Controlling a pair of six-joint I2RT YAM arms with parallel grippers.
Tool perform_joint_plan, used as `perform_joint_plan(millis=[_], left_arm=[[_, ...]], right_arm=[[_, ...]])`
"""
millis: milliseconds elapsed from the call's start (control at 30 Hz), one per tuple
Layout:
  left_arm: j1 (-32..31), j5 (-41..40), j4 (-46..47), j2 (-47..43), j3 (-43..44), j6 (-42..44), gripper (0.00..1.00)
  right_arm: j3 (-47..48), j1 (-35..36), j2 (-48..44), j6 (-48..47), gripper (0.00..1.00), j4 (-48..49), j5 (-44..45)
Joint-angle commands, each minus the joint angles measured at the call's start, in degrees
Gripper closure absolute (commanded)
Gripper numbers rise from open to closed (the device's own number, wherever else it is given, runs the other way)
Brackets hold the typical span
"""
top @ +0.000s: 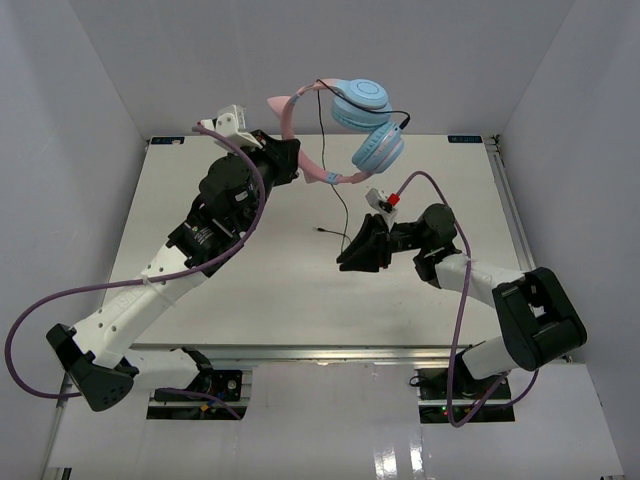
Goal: Wrap the headphones
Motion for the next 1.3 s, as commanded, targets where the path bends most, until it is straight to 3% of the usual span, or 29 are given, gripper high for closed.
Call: perform_joint_plan(millis=[0,133,267,500,633,833,1000,1267], left_arm=[[0.06,-4.3,5.08,-1.38,2.28,0.45,1.0],[0.15,-8.99,4.91,-1.46,2.2,3.06,1.0],[0.56,-11.7,3.64,-2.21,1.97,5.51,1.0],[2.15,-13.44,3.79,-2.34,0.33,9.46,1.0],[2.83,-14.98,3.62,0.14,-1.07,10.69,1.0],[4.61,-15.58,2.84,4.97,-4.28,12.71,1.0],[5.15,-13.72,0.89,8.43,-9.27,13.41,1.0],[5.51,-1.83,-3.06,13.09,-14.69,9.32,1.0]], right_arm=[[0.29,1.18,-2.43,-3.47,0.76,-2.14,0.88],[0.64,1.18,-4.97,-8.75,0.86,-11.93,1.84],[2.62,1.2,-10.81,-27.36,0.91,-32.05,6.46],[8.6,2.68,-16.24,-46.81,0.92,-55.17,14.17],[14.37,7.78,-16.33,-59.71,0.92,-71.81,23.65],[26.76,15.84,-14.45,-74.56,0.92,-91.41,48.53],[28.4,21.16,-16.82,-84.61,0.92,-92.15,77.34],[28.19,21.48,-18.44,-90.61,0.92,-86.3,85.5]])
